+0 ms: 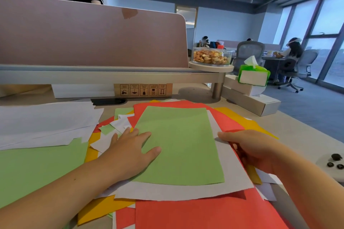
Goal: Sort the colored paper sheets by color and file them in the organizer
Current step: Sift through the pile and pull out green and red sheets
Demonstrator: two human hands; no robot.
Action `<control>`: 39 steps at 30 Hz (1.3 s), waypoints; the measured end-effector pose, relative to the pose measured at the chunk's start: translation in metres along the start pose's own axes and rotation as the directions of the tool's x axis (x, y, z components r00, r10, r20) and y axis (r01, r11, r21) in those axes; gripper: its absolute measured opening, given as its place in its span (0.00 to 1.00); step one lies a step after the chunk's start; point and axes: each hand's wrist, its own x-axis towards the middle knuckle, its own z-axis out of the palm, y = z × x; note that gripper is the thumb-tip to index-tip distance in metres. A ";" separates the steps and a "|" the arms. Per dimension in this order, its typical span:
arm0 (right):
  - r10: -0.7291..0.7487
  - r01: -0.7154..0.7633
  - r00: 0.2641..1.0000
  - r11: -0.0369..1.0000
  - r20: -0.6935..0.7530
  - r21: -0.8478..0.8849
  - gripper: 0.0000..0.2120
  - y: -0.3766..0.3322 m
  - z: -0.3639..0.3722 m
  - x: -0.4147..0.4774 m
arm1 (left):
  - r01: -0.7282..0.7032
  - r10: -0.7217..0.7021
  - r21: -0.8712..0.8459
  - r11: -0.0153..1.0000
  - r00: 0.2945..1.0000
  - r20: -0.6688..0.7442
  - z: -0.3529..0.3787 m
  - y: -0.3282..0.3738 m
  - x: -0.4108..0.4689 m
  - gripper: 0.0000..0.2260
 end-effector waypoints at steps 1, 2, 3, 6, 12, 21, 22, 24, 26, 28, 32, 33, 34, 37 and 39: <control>-0.027 0.026 1.000 1.000 -0.004 -0.008 0.13 0.000 0.002 -0.001 | -0.008 0.008 -0.012 1.000 1.000 -0.003 0.000 0.002 -0.001 0.30; -0.051 0.049 0.998 0.997 -0.032 -0.051 0.14 -0.001 0.003 -0.002 | -0.017 0.017 -0.024 1.000 1.000 -0.008 0.000 0.003 -0.003 0.30; -0.083 0.073 0.993 0.989 -0.080 -0.125 0.17 -0.001 0.003 -0.002 | -0.027 0.026 -0.036 0.999 1.000 -0.014 0.000 0.005 -0.004 0.29; -0.208 0.120 0.950 0.932 -0.233 -0.341 0.26 0.000 0.004 -0.002 | -0.060 0.058 -0.073 0.995 0.998 -0.037 0.000 0.012 -0.010 0.27; -0.336 0.160 0.870 0.885 -0.362 -0.437 0.19 0.003 0.006 0.003 | -0.145 0.133 -0.122 0.982 0.986 -0.098 0.002 0.023 -0.017 0.24; 0.012 0.003 0.997 0.981 -0.075 0.192 0.07 -0.002 0.003 -0.006 | -0.118 -0.031 -0.577 0.808 0.970 -0.241 -0.007 0.011 -0.010 0.05; 0.045 -0.030 0.996 0.981 -0.072 0.191 0.07 -0.002 0.002 -0.005 | -0.093 -0.088 -0.640 0.763 0.966 -0.244 -0.008 0.008 -0.008 0.05; 0.043 -0.029 0.994 0.989 -0.098 0.142 0.08 -0.001 0.002 -0.002 | -0.061 -0.177 -0.711 0.700 0.950 -0.256 -0.010 0.002 -0.003 0.07; -0.019 0.031 0.987 0.997 -0.160 0.077 0.08 -0.001 0.003 0.000 | -0.031 -0.243 -0.727 0.686 0.932 -0.269 -0.010 -0.004 0.003 0.08; -0.064 0.080 0.982 0.993 -0.176 0.083 0.08 -0.001 0.003 0.000 | 0.003 -0.292 -0.732 0.682 0.918 -0.268 -0.009 -0.011 0.008 0.08; -0.036 0.059 0.996 0.960 -0.087 0.274 0.12 -0.003 -0.001 -0.003 | 0.034 -0.358 -0.785 0.619 0.901 -0.244 -0.014 -0.015 0.013 0.10; -0.005 0.022 0.998 0.954 -0.056 0.298 0.12 -0.005 -0.004 -0.005 | 0.043 -0.364 -0.783 0.621 0.900 -0.240 -0.017 -0.014 0.013 0.12; 0.030 -0.021 0.999 0.951 -0.026 0.309 0.11 -0.006 -0.006 -0.008 | 0.047 -0.359 -0.760 0.648 0.899 -0.250 -0.018 -0.013 0.013 0.13; 0.102 -0.094 0.994 0.983 -0.040 0.156 0.06 -0.008 -0.006 -0.015 | -0.040 -0.206 -0.574 0.818 0.911 -0.357 -0.016 -0.014 0.009 0.14; 0.084 -0.088 0.980 0.996 -0.180 -0.013 0.04 -0.004 -0.003 -0.011 | -0.104 -0.054 -0.422 0.901 0.936 -0.347 -0.009 -0.015 0.008 0.16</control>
